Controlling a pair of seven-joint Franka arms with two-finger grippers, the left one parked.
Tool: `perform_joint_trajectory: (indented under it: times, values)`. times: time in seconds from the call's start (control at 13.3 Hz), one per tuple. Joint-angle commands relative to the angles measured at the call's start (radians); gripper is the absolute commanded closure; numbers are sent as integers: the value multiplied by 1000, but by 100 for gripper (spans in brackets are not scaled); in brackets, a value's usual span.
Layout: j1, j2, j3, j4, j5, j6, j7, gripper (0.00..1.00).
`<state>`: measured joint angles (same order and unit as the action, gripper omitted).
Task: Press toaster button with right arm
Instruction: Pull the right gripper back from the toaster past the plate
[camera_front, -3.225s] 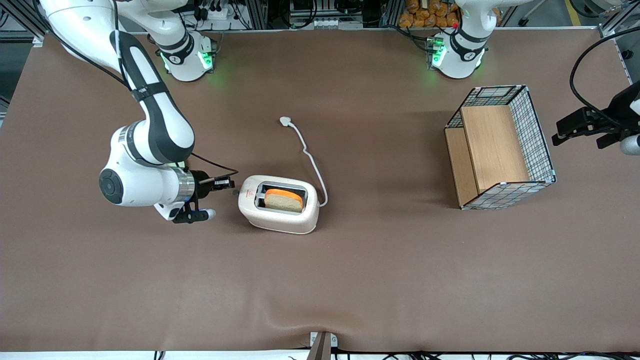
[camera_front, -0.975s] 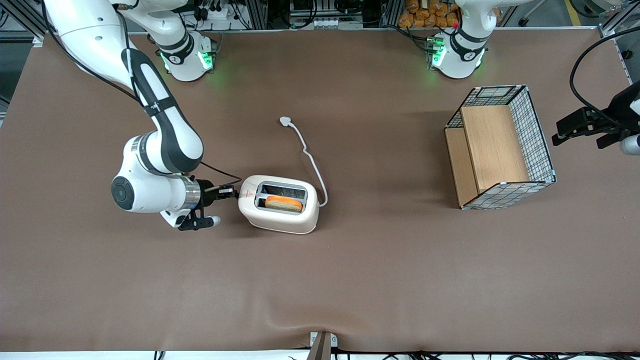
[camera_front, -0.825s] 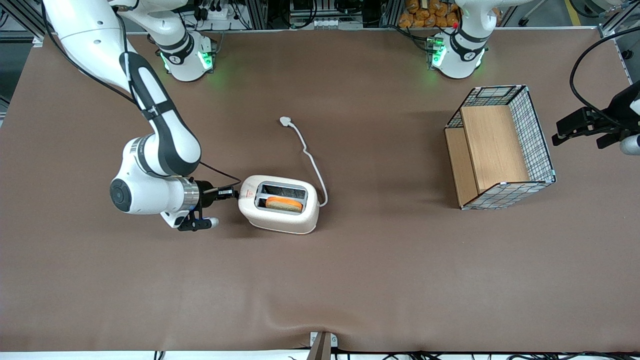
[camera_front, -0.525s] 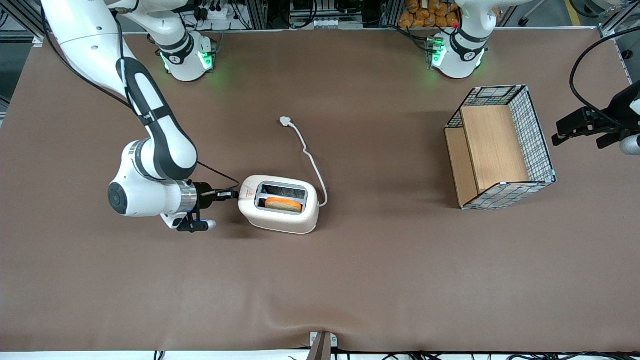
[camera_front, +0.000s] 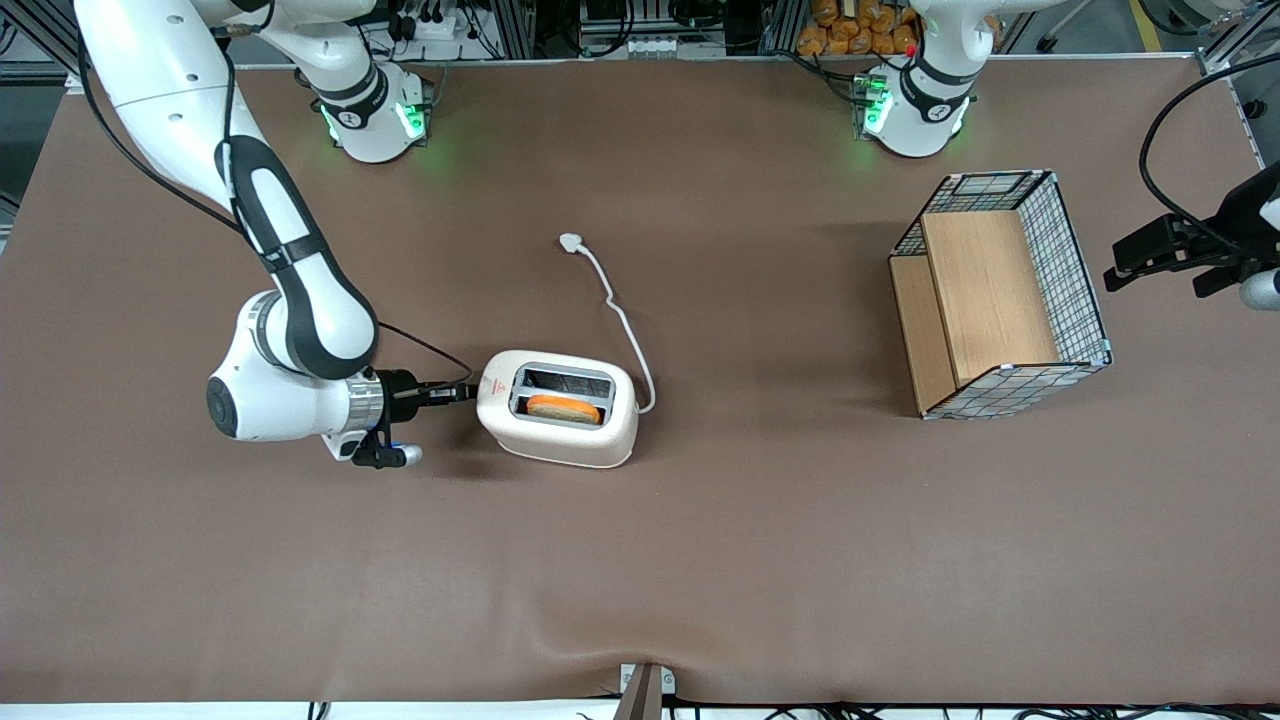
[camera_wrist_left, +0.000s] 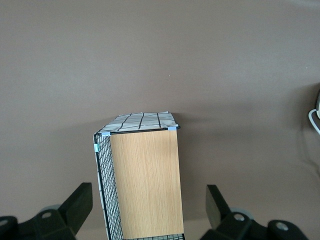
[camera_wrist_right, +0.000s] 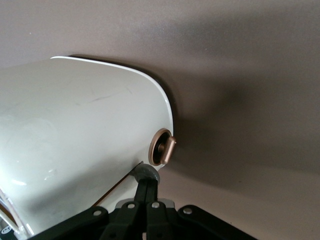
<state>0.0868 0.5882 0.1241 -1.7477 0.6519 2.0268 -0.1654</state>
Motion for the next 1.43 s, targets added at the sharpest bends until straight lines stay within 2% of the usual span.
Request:
perform_joint_trajectory:
  times: [0.0, 0.38, 0.67, 1.35]
  values:
    - [7, 59, 16, 4, 57, 24, -77, 100]
    - [8, 74, 16, 5, 61, 29, -104, 100]
    - [7, 97, 16, 5, 100, 29, -175, 100]
    - [8, 81, 6, 34, 80, 6, -171, 100]
